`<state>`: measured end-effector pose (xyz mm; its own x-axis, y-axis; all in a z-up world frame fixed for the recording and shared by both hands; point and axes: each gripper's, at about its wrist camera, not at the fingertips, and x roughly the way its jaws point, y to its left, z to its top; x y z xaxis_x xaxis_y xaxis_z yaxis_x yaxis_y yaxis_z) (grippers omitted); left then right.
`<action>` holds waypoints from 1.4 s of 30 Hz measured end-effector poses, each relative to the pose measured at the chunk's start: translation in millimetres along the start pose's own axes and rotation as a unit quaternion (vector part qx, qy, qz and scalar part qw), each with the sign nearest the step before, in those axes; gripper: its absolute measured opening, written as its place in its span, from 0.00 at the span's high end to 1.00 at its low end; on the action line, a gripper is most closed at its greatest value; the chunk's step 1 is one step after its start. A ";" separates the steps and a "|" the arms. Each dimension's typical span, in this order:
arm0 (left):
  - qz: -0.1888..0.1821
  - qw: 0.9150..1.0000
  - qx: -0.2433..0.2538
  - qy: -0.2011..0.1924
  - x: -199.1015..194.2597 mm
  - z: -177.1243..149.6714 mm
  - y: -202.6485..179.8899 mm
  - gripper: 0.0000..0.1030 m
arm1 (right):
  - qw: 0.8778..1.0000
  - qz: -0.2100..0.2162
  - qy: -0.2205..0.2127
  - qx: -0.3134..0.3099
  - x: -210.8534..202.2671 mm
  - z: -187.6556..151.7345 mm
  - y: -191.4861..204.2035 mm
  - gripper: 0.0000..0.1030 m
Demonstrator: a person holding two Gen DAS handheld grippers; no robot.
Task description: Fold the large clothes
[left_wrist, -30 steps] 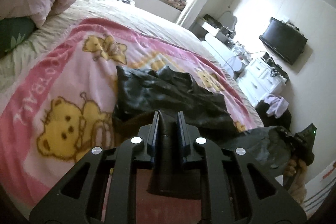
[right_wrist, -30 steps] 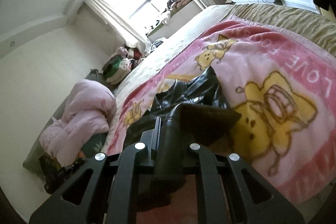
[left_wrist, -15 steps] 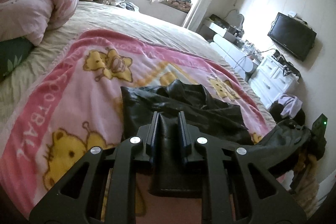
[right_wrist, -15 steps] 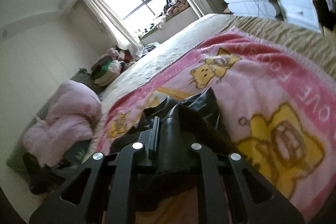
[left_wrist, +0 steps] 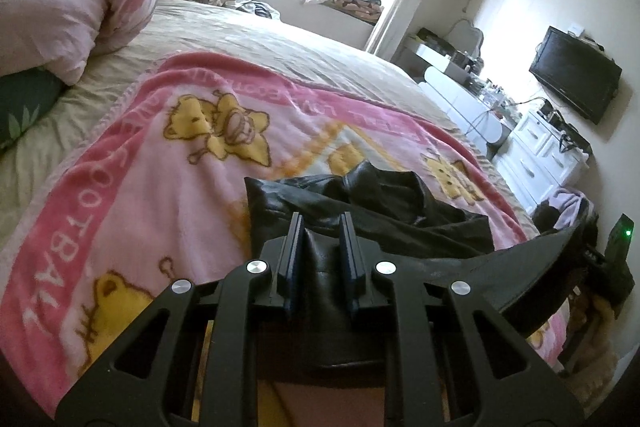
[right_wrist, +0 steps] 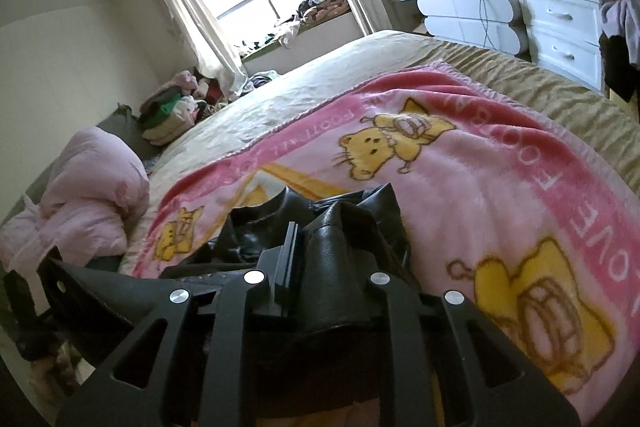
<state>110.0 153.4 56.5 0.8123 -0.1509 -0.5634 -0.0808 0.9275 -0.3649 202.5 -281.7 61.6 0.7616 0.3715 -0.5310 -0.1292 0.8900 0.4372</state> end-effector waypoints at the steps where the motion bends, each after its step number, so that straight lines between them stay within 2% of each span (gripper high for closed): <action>1: 0.002 1.000 -0.001 -0.002 1.6 0.6 1.9 0.89 | 1.000 -0.009 0.000 -0.007 3.6 -0.1 1.6 0.83; 5: 0.020 1.000 -0.004 -0.014 6.9 5.4 12.7 0.89 | 0.999 -0.037 0.003 -0.034 16.3 -1.7 6.8 0.83; 10: 0.026 1.000 -0.015 -0.002 21.6 4.8 29.7 0.89 | 0.997 -0.057 0.021 -0.043 38.2 -2.5 5.9 0.80; 13: 0.023 1.000 -0.017 0.007 26.9 1.2 33.4 0.89 | 0.997 -0.064 0.033 -0.042 52.5 -2.5 5.2 0.73; 14: 0.023 1.000 -0.015 0.010 28.1 0.1 34.2 0.89 | 0.996 -0.068 0.033 -0.044 56.4 -2.2 5.7 0.65; 15: 0.023 1.000 -0.014 0.012 28.9 -0.9 35.2 0.89 | 0.996 -0.073 0.028 -0.049 58.6 -1.9 7.4 0.52; 17: 0.022 1.000 -0.012 0.015 31.1 -1.3 36.2 0.89 | 0.995 -0.073 0.019 -0.064 60.8 -1.2 12.1 0.42; 18: 0.023 1.000 -0.010 0.018 32.8 -1.9 36.2 0.89 | 0.994 -0.079 0.012 -0.076 61.6 -0.3 16.7 0.28; 20: 0.023 0.999 -0.007 0.023 36.9 -3.6 36.9 0.89 | 0.993 -0.083 0.001 -0.087 59.4 -0.4 19.9 0.18; 22: 0.022 0.999 -0.004 0.031 42.4 -5.5 34.7 0.89 | 0.993 -0.078 -0.001 -0.086 57.3 -0.4 20.1 0.18; 23: 0.022 0.999 -0.001 0.035 45.1 -6.1 33.6 0.83 | 0.993 -0.079 -0.003 -0.085 55.8 -0.6 18.1 0.15; 24: 0.023 0.999 0.003 0.040 48.8 -6.9 32.2 0.72 | 0.993 -0.081 -0.005 -0.085 55.3 -1.1 16.2 0.12; 26: 0.027 0.998 0.014 0.048 57.6 -8.7 28.0 0.56 | 0.992 -0.092 0.002 -0.091 56.9 -3.2 10.2 0.12; 28: 0.029 0.998 0.022 0.056 66.3 -9.6 23.9 0.49 | 0.989 -0.110 0.016 -0.099 63.8 -5.8 3.1 0.12; 30: 0.028 0.997 0.027 0.064 75.1 -9.0 19.8 0.33 | 0.986 -0.122 0.035 -0.104 72.0 -6.9 -3.0 0.12; 32: 0.029 0.997 0.032 0.070 85.0 -8.0 16.0 0.28 | 0.983 -0.136 0.050 -0.114 81.0 -7.8 -5.9 0.12; 38: 0.034 0.994 0.055 0.092 116.5 0.0 7.4 0.23 | 0.968 -0.178 0.075 -0.160 116.6 -1.3 -10.8 0.12; 41: 0.055 0.991 0.065 0.100 127.5 -1.8 9.6 0.25 | 0.967 -0.180 0.085 -0.158 130.9 4.9 -18.3 0.13; 42: 0.054 0.992 0.065 0.098 129.2 -3.2 11.3 0.46 | 0.970 -0.169 0.090 -0.148 136.1 7.7 -22.5 0.17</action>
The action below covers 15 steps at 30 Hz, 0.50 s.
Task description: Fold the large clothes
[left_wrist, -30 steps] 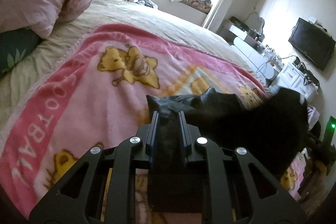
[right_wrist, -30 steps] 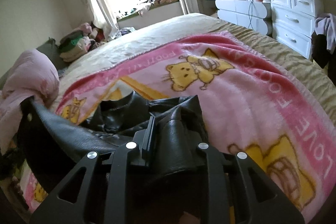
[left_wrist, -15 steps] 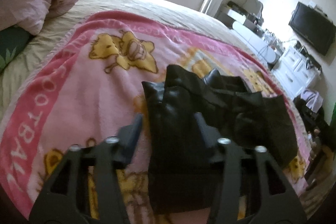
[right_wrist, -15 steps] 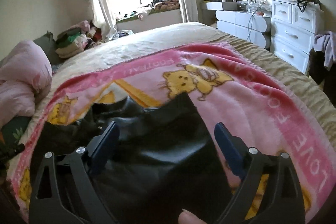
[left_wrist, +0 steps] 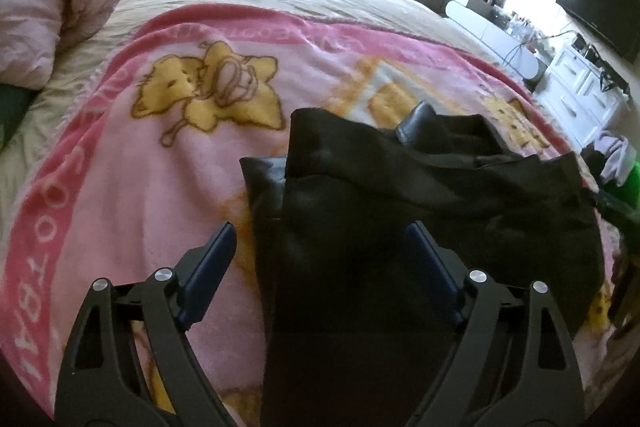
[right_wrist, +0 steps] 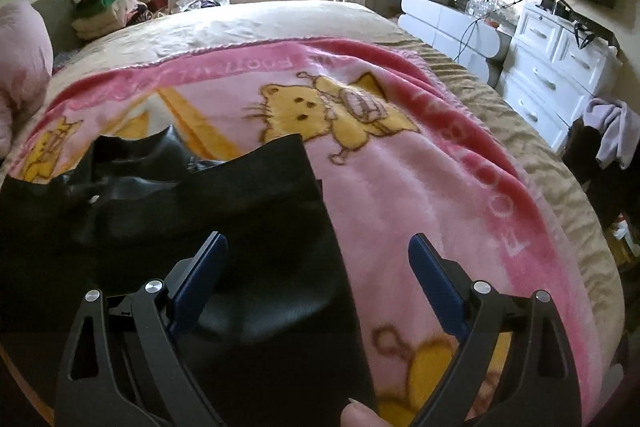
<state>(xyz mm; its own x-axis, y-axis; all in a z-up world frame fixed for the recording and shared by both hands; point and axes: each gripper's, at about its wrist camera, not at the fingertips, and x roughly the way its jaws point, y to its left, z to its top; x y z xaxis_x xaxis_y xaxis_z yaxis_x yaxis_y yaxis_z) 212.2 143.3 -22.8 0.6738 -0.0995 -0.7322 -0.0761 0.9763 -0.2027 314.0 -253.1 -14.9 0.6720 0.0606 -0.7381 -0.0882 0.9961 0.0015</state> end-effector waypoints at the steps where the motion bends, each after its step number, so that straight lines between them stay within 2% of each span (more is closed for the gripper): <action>1: -0.004 1.000 -0.002 -0.002 1.1 -1.3 1.9 0.64 | 1.000 0.012 0.003 0.008 3.2 1.5 -2.2 0.22; 2: -0.009 1.000 -0.006 -0.002 1.6 -1.6 3.3 0.78 | 0.999 0.028 0.006 0.019 6.1 2.6 -5.3 0.40; 3: -0.009 1.000 -0.009 -0.005 -0.1 -2.2 4.6 0.81 | 0.999 0.044 0.007 0.030 7.3 3.5 -8.3 0.62; 5: -0.013 1.000 -0.002 -0.015 -6.0 -0.5 2.3 0.89 | 0.998 0.043 -0.007 0.038 -1.1 5.1 -8.3 0.81; 6: -0.014 1.000 0.004 -0.028 -13.2 1.5 0.6 0.91 | 0.997 0.057 -0.017 0.044 -7.0 5.7 -9.7 0.87; 11: -0.037 0.996 0.012 -0.080 -50.7 13.7 -4.2 0.94 | 0.988 0.109 -0.072 0.084 -40.7 21.8 -23.2 0.89; 15: -0.025 0.994 0.018 -0.108 -55.8 25.7 -8.8 0.94 | 0.988 0.093 -0.090 0.087 -40.4 37.6 -21.8 0.91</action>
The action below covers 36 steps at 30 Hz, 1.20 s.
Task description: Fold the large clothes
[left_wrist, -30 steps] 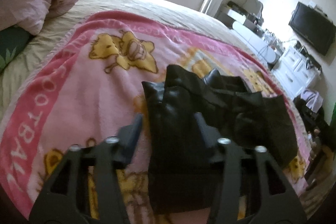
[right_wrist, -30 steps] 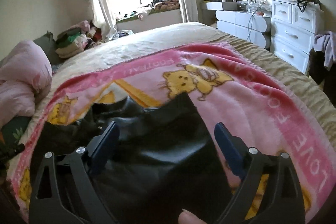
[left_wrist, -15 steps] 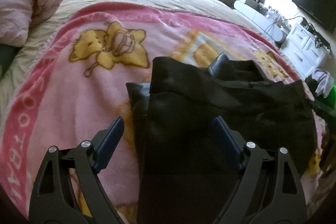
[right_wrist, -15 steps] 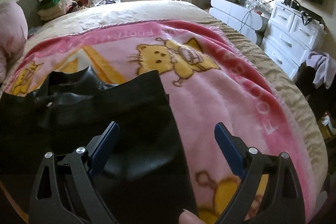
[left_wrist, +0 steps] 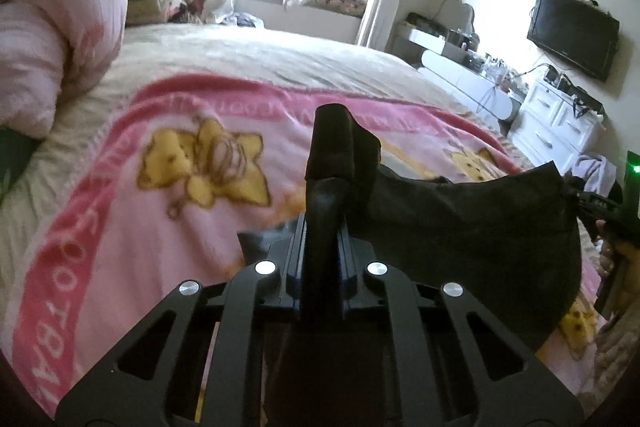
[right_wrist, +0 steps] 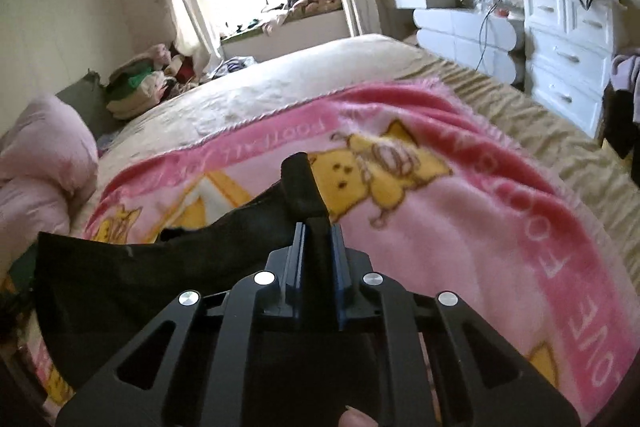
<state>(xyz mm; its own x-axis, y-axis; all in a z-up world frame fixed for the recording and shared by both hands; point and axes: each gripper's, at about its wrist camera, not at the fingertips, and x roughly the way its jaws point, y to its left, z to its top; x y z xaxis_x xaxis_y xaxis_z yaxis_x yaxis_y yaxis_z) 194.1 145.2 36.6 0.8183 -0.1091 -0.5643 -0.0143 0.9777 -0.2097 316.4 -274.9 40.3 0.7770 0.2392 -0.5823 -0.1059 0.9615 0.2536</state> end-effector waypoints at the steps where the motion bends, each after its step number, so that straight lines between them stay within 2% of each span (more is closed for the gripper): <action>1: 0.003 1.000 0.001 0.000 3.9 2.2 -0.5 0.94 | 1.000 -0.006 -0.003 0.000 5.3 0.8 0.6 0.91; 5: 0.010 1.000 0.002 0.015 23.6 1.4 3.2 0.94 | 0.999 -0.034 0.007 -0.008 26.4 -5.0 2.1 0.93; 9: 0.021 0.999 0.000 0.032 37.2 -5.9 9.6 0.94 | 0.997 -0.071 0.004 0.001 41.0 -10.1 -6.2 1.00; 12: 0.026 0.999 -0.001 0.039 41.4 -9.7 12.2 0.93 | 0.997 -0.071 0.023 0.017 49.8 -14.6 -15.9 1.00; 13: 0.028 0.999 0.000 0.041 42.7 -10.7 12.5 0.92 | 0.996 -0.079 0.033 0.012 52.5 -17.9 -17.5 1.00; 16: 0.033 0.998 0.002 0.045 46.4 -12.4 12.5 0.91 | 0.997 -0.068 0.040 0.005 49.7 -26.1 -15.5 0.99; 17: 0.034 0.998 0.001 0.046 47.0 -12.5 13.1 0.91 | 0.997 -0.062 0.041 0.003 47.4 -27.7 -13.7 0.88; 18: 0.033 0.998 -0.003 0.046 46.9 -12.5 14.0 0.90 | 0.998 -0.055 0.042 0.000 46.2 -28.0 -12.2 0.55; 20: 0.033 0.998 -0.004 0.046 47.2 -12.5 14.7 0.90 | 0.998 -0.030 0.050 -0.003 48.2 -27.5 -7.4 0.09; 22: 0.034 0.998 -0.002 0.045 46.9 -12.4 14.9 0.90 | 0.997 -0.047 0.059 -0.024 55.0 -25.8 0.8 0.11; 23: 0.034 0.998 -0.002 0.045 47.1 -12.0 15.4 0.90 | 0.995 -0.049 0.074 -0.034 61.9 -25.5 4.2 0.21; 24: 0.034 0.998 -0.003 0.045 46.9 -11.9 15.6 0.89 | 0.994 -0.041 0.091 -0.038 69.6 -25.7 6.6 0.53; 25: 0.034 0.998 -0.005 0.043 46.5 -11.6 16.4 0.89 | 0.994 -0.042 0.097 -0.035 72.5 -25.5 7.2 0.70; 26: 0.034 0.999 -0.004 0.042 45.9 -10.8 16.4 0.89 | 0.994 -0.042 0.097 -0.021 72.2 -23.8 5.7 0.83; 27: 0.034 0.999 -0.004 0.039 44.5 -9.8 17.0 0.89 | 0.996 -0.026 0.091 0.003 69.0 -20.8 1.5 0.87; 29: 0.034 0.999 -0.004 0.033 42.2 -8.3 15.3 0.89 | 0.996 0.001 0.065 0.058 60.5 -14.4 -10.0 0.87; 32: 0.041 0.999 0.001 0.027 43.1 -7.2 13.6 0.89 | 0.996 -0.019 0.074 0.050 73.7 -18.0 -10.0 0.88; 36: 0.050 0.998 0.001 0.047 58.1 -11.6 16.2 0.88 | 0.993 -0.049 0.105 0.031 95.1 -30.5 -8.7 0.85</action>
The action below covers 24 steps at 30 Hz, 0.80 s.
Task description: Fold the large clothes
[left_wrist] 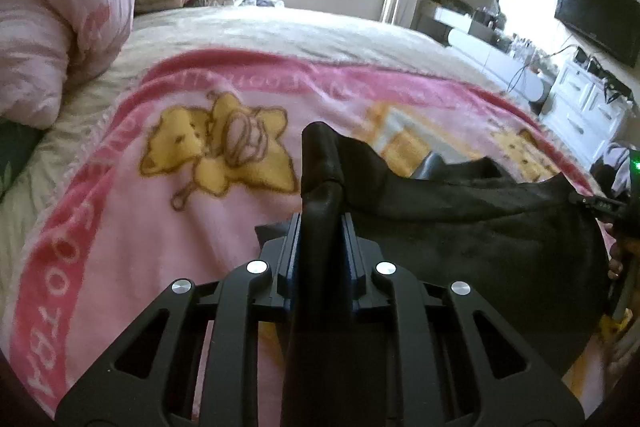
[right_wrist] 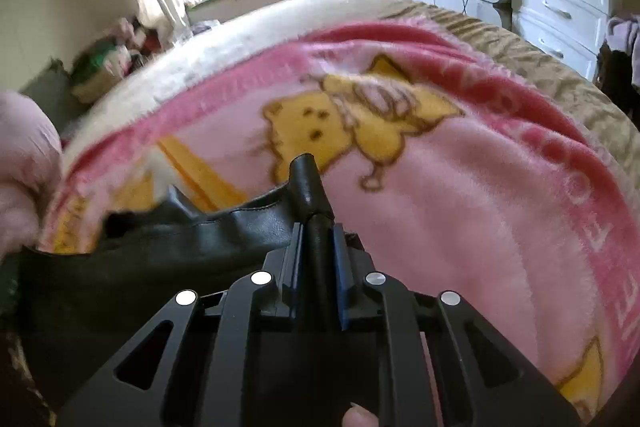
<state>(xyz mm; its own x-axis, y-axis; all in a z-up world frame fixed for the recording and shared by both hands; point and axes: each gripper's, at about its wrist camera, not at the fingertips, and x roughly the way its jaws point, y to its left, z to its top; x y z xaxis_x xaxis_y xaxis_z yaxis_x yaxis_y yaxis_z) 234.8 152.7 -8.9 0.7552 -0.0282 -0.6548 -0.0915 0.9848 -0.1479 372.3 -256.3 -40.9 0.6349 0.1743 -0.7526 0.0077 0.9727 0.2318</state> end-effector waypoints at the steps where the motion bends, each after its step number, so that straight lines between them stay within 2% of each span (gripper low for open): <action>1: 0.005 1.000 0.001 0.006 4.7 -2.6 0.7 0.87 | 1.000 -0.005 0.005 -0.002 4.3 -2.3 0.6 0.84; 6: 0.017 0.999 -0.001 0.039 25.4 -16.4 6.3 0.81 | 1.000 -0.014 0.004 -0.009 10.3 -10.9 1.4 0.81; 10: 0.025 0.999 0.006 0.040 27.3 -20.3 5.1 0.78 | 1.000 -0.010 0.003 -0.001 9.8 -14.1 -3.0 0.80; 13: 0.031 0.999 0.004 0.040 25.3 -20.8 6.0 0.71 | 1.000 -0.010 0.003 -0.002 7.0 -14.9 -2.8 0.78; 14: 0.033 0.999 0.004 0.041 25.1 -20.5 6.8 0.68 | 1.000 -0.010 0.004 -0.001 4.7 -15.6 -3.6 0.74; 15: 0.036 0.998 0.006 0.042 24.6 -19.8 7.8 0.64 | 1.000 -0.010 0.005 0.001 2.0 -16.9 -4.8 0.65; 16: 0.039 0.998 0.007 0.041 23.7 -19.1 8.7 0.62 | 1.000 -0.009 0.008 0.005 -2.5 -19.2 -7.4 0.60; 17: 0.042 0.998 0.007 0.042 23.8 -18.1 8.0 0.57 | 1.000 -0.009 0.012 0.014 -7.3 -21.8 -10.8 0.41; 18: 0.045 0.998 0.006 0.044 23.1 -17.4 10.0 0.51 | 0.999 0.005 0.017 0.030 -12.8 -26.4 -18.5 0.28; 22: 0.049 0.998 -0.016 0.048 16.3 -12.9 19.8 0.32 | 0.996 0.050 0.025 0.065 -35.6 -45.5 -36.0 0.20; 24: 0.054 0.997 -0.019 0.051 10.1 -10.9 22.3 0.18 | 0.995 0.064 0.021 0.066 -52.0 -56.6 -40.5 0.16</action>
<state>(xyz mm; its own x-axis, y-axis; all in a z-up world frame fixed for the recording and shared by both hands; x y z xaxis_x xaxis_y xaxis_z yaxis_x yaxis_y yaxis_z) 233.3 172.5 -26.9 0.6698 0.0582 -0.7402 -0.1949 0.9758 -0.0997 295.3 -296.2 -46.0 0.6046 0.3052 -0.7357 0.0322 0.9136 0.4054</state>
